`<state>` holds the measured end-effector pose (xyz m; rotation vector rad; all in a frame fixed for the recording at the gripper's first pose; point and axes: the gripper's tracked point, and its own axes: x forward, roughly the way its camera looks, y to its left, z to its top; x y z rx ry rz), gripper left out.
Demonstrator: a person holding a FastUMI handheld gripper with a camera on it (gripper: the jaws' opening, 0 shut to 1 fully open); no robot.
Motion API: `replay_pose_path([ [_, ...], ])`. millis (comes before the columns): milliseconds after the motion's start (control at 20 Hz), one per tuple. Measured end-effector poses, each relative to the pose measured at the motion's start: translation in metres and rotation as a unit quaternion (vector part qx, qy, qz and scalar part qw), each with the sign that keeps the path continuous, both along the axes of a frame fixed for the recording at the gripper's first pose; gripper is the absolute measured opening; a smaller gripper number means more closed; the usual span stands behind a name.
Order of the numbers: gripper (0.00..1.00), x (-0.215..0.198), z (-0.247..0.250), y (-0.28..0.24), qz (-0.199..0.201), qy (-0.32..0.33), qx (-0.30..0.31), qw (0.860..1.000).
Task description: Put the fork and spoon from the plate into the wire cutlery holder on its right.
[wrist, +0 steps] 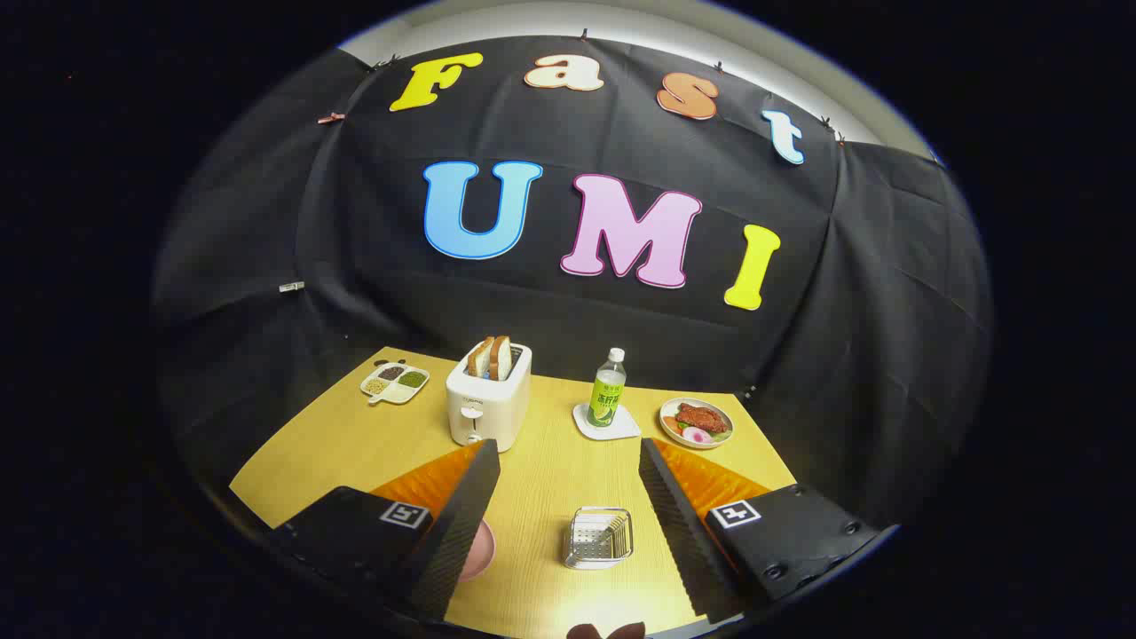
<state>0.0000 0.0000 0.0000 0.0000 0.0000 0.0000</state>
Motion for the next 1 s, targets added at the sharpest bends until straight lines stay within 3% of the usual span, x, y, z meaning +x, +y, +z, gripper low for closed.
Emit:
replay_pose_path([
  [750,0.98,0.002,-0.001,0.001,-0.001,0.000,-0.001,1.000],
  [1000,0.98,0.006,-0.020,0.022,0.035,0.044,0.006,0.998],
])
